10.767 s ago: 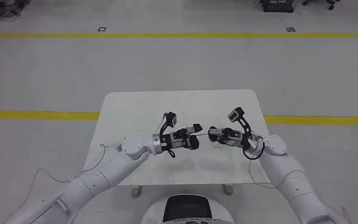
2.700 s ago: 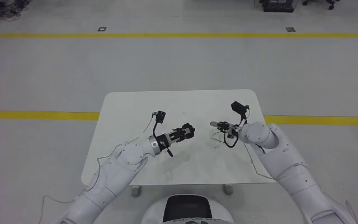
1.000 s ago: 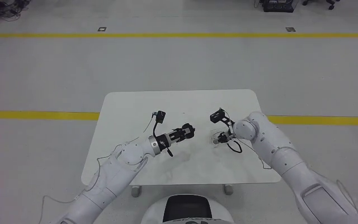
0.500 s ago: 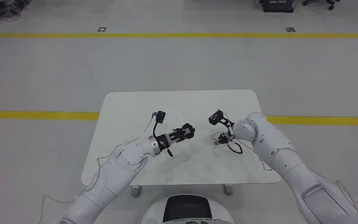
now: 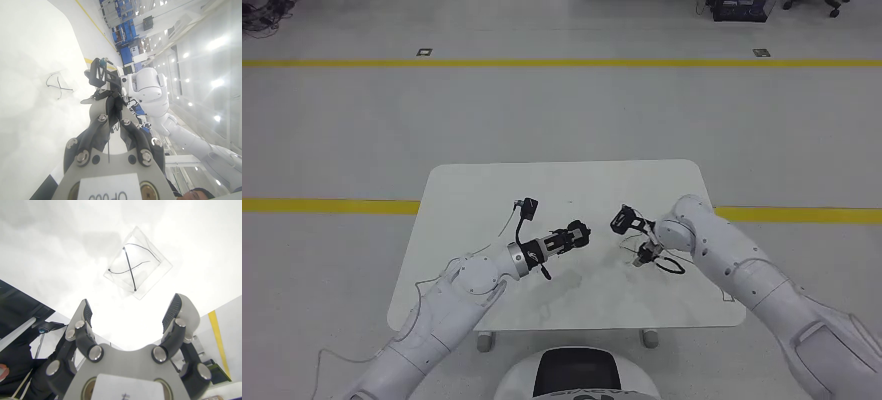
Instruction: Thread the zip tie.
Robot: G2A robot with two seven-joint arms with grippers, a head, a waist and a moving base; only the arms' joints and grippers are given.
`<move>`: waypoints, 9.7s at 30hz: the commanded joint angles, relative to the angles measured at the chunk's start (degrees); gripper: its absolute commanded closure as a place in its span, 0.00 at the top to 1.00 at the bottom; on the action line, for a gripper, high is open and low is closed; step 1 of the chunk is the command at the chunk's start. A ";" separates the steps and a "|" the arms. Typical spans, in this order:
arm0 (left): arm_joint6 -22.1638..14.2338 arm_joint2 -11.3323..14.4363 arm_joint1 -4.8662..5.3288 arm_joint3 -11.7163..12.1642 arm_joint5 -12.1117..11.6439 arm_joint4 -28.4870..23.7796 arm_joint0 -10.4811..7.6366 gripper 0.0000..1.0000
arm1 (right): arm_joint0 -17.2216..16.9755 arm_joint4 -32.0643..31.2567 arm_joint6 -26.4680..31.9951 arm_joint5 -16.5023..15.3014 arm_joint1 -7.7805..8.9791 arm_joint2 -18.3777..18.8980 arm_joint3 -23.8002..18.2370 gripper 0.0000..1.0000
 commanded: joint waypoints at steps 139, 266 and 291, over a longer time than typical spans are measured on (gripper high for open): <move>0.00 0.00 0.00 0.00 0.00 0.00 0.00 0.00 | 11.56 14.51 -18.13 0.00 -12.83 -23.55 32.25 0.10; 0.00 0.00 0.00 0.00 0.00 0.00 0.00 0.00 | 14.12 21.57 -8.49 0.00 -14.55 -23.55 37.30 0.31; 0.00 0.00 0.00 0.00 0.00 0.00 0.00 0.00 | 14.60 21.20 -8.32 0.00 -20.05 -23.55 46.53 0.07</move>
